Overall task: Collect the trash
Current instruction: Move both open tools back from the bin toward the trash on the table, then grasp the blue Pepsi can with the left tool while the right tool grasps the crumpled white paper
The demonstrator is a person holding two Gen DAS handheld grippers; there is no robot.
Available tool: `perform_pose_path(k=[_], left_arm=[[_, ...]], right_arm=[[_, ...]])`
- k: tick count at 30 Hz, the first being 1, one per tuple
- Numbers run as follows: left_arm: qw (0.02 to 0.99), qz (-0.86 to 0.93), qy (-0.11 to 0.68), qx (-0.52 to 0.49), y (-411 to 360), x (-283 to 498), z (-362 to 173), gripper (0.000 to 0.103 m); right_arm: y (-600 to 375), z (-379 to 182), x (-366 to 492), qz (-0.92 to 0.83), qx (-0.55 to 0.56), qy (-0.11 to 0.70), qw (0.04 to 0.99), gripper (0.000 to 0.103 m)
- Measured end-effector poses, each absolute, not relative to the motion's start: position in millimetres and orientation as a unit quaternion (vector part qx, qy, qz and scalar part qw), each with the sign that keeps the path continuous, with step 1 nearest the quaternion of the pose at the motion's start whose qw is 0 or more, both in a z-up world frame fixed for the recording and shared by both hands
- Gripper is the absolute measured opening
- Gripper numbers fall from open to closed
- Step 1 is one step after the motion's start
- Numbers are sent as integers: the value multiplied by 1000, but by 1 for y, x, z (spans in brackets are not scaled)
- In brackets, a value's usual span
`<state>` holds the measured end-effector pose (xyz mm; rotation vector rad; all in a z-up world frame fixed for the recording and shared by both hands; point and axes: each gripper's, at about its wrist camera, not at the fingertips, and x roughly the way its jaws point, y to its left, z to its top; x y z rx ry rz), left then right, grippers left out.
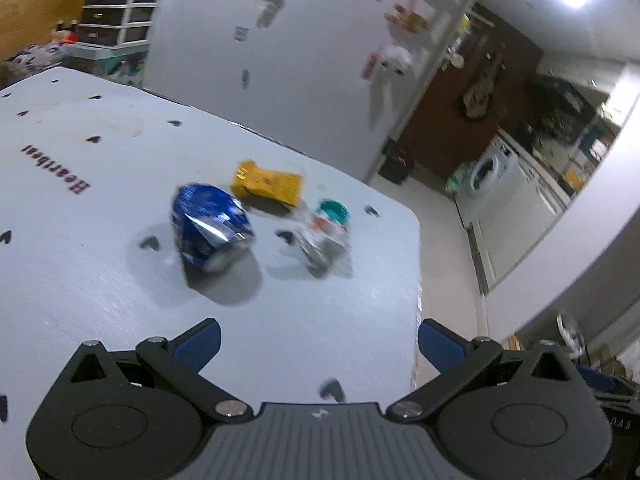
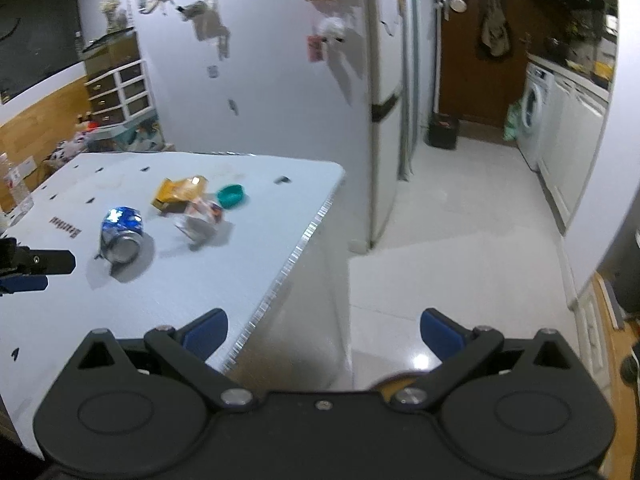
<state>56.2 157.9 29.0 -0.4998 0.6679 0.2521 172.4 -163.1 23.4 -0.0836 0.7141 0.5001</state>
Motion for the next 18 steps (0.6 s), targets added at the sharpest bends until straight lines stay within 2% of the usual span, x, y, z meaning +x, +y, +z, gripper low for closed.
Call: perform_pose_path(k=[6, 18], left_arm=[[905, 130, 286, -286, 208, 58, 25, 103], [835, 131, 216, -489, 293, 80, -31, 103]], right_arm=[[-116, 29, 178, 277, -55, 325, 903, 103], [-39, 27, 190, 323, -89, 308, 890, 103]])
